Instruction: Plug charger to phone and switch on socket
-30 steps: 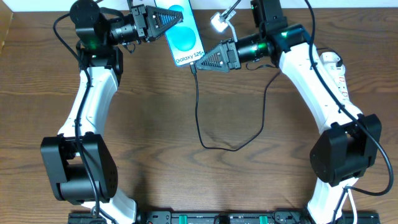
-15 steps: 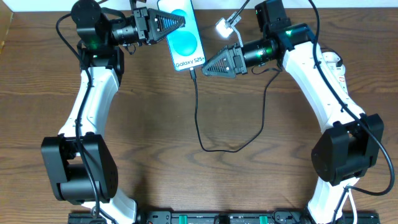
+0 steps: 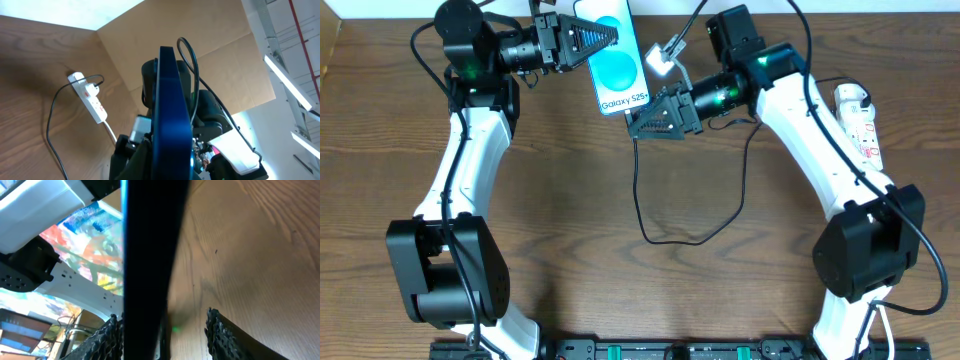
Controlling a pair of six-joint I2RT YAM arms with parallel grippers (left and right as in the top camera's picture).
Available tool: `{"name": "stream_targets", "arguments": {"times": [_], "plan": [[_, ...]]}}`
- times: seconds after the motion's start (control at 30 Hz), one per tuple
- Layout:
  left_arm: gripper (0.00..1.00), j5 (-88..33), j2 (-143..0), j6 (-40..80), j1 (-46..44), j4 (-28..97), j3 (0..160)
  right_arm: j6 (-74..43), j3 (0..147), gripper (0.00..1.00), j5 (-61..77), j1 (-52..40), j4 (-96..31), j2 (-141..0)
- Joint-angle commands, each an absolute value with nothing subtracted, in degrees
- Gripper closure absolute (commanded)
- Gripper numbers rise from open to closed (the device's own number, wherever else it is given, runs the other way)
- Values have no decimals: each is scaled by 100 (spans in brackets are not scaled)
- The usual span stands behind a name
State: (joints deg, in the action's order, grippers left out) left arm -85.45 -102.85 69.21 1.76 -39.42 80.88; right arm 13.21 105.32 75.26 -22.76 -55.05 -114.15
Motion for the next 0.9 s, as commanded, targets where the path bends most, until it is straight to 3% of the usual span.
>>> {"name": "stream_targets", "arguments": {"times": [0.0, 0.27, 0.57, 0.87], "plan": [[93, -8615, -10147, 6969, 158, -3994, 8145, 1444, 10615, 50, 7662, -2331, -5502, -11354], [93, -8617, -10147, 6971, 158, -3994, 8145, 1439, 10615, 59, 7472, -2532, -5389, -11354], [93, -8617, -10147, 6969, 158, -3994, 8145, 1308, 10615, 97, 7478, -2462, -5247, -11354], [93, -8667, -10147, 6967, 156, -3994, 8145, 810, 10615, 99, 7518, -2440, -4685, -11354]]}}
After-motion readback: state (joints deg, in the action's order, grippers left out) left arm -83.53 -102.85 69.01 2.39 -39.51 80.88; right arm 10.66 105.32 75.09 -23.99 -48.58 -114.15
